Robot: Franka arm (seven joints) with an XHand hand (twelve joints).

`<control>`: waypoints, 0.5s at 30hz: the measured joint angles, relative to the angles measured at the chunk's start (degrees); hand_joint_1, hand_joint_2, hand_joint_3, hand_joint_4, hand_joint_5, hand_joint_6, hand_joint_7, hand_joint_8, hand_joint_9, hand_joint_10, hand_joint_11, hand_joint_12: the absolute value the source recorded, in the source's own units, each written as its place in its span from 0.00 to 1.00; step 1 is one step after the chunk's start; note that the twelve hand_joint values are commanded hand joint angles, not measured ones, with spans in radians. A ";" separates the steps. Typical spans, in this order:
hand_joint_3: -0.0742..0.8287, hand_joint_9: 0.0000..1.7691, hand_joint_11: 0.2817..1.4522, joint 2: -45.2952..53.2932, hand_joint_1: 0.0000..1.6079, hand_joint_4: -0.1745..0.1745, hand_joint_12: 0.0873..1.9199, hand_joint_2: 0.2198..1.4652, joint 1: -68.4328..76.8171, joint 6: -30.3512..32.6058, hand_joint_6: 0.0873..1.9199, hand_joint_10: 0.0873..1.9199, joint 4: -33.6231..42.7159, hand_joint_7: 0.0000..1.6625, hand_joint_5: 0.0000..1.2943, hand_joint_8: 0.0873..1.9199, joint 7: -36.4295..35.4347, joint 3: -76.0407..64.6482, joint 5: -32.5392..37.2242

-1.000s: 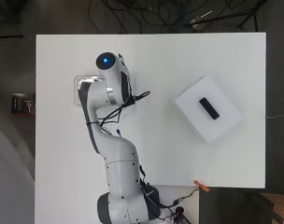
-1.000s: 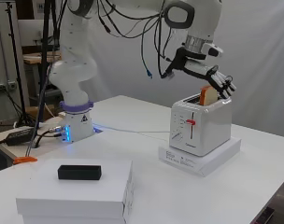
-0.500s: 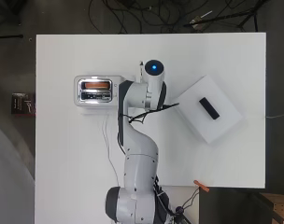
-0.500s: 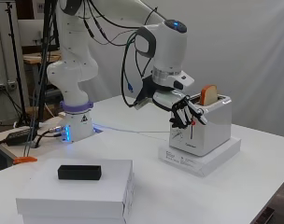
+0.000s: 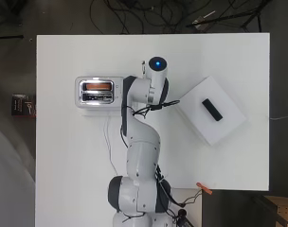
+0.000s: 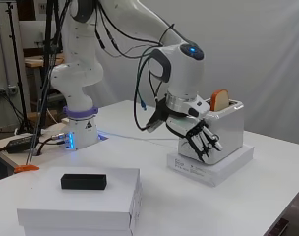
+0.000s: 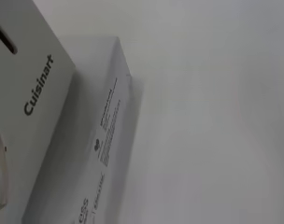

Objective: Teleoperate dual arm-hand system to toast a bread

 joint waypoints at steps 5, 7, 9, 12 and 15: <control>0.09 0.39 0.20 1.78 0.07 0.45 0.00 0.70 0.02 1.58 0.00 0.00 -1.50 0.36 0.21 0.00 1.84 0.62 -2.76; 0.08 0.39 0.21 2.00 0.07 0.46 0.00 0.70 0.03 2.82 0.00 0.00 -3.26 0.36 0.22 0.00 2.52 0.82 -3.60; 0.06 0.38 0.21 2.13 0.06 0.47 0.00 0.68 -0.02 3.84 0.00 0.00 -5.12 0.36 0.22 0.00 3.26 0.88 -4.27; 0.06 0.37 0.21 2.07 0.05 0.47 0.00 0.66 -0.11 5.25 0.00 0.00 -6.93 0.35 0.22 0.00 3.67 0.89 -4.70; 0.08 0.35 0.19 2.50 0.01 0.47 0.00 0.68 -0.22 4.45 0.00 0.00 -6.62 0.34 0.22 0.00 3.76 0.87 -4.71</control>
